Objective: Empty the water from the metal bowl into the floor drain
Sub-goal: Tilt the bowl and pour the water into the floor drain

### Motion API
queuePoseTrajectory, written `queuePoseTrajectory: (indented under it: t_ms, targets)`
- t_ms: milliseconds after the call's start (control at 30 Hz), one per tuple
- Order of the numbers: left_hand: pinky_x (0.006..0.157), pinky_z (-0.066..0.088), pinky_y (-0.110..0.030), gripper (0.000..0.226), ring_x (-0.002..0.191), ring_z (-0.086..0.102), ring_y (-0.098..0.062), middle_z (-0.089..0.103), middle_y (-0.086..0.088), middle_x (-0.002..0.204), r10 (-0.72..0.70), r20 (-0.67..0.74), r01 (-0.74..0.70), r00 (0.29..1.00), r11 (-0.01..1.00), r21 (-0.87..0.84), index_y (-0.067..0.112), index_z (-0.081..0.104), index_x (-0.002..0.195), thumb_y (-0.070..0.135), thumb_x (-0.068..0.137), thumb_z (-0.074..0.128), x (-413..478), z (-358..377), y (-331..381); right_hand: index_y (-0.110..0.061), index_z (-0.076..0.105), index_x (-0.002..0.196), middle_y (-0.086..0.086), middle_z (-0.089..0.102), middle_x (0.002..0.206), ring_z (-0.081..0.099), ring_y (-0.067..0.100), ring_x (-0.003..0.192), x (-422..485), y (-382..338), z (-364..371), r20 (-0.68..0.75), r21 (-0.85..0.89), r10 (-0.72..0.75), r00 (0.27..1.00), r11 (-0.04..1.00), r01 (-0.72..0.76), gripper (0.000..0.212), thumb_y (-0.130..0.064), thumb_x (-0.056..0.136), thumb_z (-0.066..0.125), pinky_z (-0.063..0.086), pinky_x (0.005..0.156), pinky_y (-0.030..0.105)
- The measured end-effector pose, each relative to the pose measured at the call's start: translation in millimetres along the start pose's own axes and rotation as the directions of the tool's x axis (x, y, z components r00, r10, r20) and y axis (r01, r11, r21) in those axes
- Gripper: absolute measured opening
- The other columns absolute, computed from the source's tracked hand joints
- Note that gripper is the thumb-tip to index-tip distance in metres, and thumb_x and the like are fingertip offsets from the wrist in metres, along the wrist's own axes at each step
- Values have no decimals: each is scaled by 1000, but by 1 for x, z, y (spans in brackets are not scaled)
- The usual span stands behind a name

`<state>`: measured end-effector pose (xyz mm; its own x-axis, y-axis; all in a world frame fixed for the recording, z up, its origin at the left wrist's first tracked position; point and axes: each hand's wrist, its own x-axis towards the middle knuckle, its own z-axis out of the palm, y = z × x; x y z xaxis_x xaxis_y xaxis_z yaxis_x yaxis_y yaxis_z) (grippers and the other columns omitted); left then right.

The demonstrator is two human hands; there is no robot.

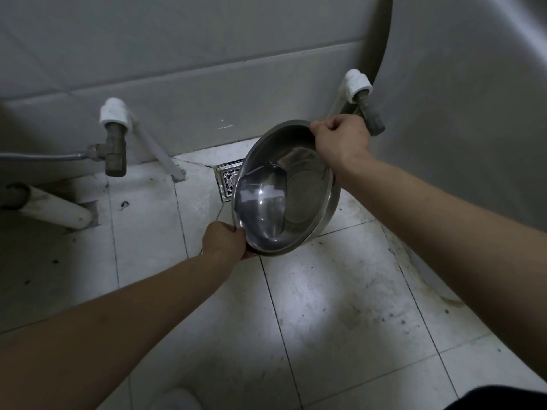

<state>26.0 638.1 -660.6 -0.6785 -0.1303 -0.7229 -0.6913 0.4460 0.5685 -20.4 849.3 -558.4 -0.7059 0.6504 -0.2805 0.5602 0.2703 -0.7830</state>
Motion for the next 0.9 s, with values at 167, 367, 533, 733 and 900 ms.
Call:
queuePoseTrajectory:
  t_ms: [167,367,533,733,900]
  targets:
    - [33,46,-16,17,37,64,-11,65,-11,68,-3,1,3,1000,1000,-3,5,60,79,10,95,64,2,1,-1,-17,53,64,1,54,68,60,19,75,-3,-3,-1,3,-1,-8,1000,1000,8,36,-23,98,64,58,88,38]
    - [37,50,-20,22,44,67,-15,68,-12,68,9,-2,-9,1000,1000,19,6,60,74,13,95,65,4,1,-3,-10,64,80,6,59,77,62,19,79,-5,-5,-1,6,5,-16,1000,1000,16,23,-24,98,64,58,90,36]
    - [39,53,-22,22,44,66,-15,66,-10,66,4,-7,-4,1000,1000,11,7,59,74,12,95,64,3,1,-3,-11,66,76,4,62,76,68,25,88,-5,-7,1,5,-9,-12,1000,1000,12,25,-25,97,65,57,95,41]
    - [38,52,-23,21,43,66,-14,66,-11,67,8,-14,-8,1000,1000,11,8,58,75,12,95,64,3,0,-3,-14,62,72,2,58,72,66,25,86,-7,-9,3,2,-11,-9,1000,1000,9,28,-27,97,66,56,96,43]
    - [35,47,-19,22,40,64,-11,64,-6,65,12,-22,-11,1000,1000,24,12,56,75,14,95,65,2,-1,-4,-16,57,70,-1,53,68,60,19,79,-8,-11,5,9,-11,-10,1000,1000,10,30,-26,97,65,57,94,41]
